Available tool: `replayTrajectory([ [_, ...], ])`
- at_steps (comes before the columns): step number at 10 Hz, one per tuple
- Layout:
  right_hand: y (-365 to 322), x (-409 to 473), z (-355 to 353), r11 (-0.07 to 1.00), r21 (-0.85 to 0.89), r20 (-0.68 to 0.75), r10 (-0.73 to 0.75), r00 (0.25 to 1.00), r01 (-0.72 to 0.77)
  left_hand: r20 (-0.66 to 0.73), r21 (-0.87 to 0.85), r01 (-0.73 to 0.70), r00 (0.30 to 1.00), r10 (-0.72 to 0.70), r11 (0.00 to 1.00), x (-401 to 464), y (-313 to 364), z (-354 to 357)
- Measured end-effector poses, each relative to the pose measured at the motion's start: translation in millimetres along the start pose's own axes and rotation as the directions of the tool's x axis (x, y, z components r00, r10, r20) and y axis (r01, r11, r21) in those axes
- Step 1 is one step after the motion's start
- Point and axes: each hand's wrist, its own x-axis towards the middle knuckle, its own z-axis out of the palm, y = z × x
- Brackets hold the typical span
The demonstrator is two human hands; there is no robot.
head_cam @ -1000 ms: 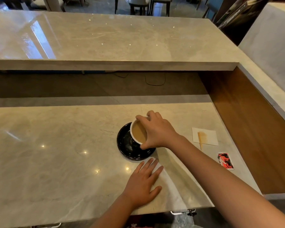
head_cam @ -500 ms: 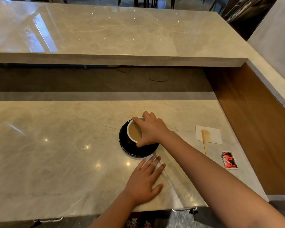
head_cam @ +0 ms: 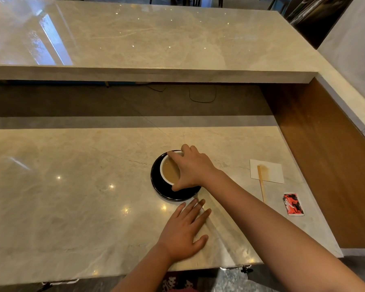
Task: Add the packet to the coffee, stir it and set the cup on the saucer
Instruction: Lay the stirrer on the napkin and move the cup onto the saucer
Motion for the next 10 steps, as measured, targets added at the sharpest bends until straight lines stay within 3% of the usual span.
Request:
replayTrajectory([
  [7, 6, -27, -9, 0.992, 0.06, -0.003, 0.108, 0.994, -0.108, 0.025, 0.01, -0.019, 1.0, 0.018, 1.0, 3, 5, -10],
  [10, 36, -80, 4, 0.934, 0.066, -0.151, 0.357, 0.922, -0.351, 0.207, 0.058, 0.034, 0.977, -0.045, 0.998, 13, 7, -17],
])
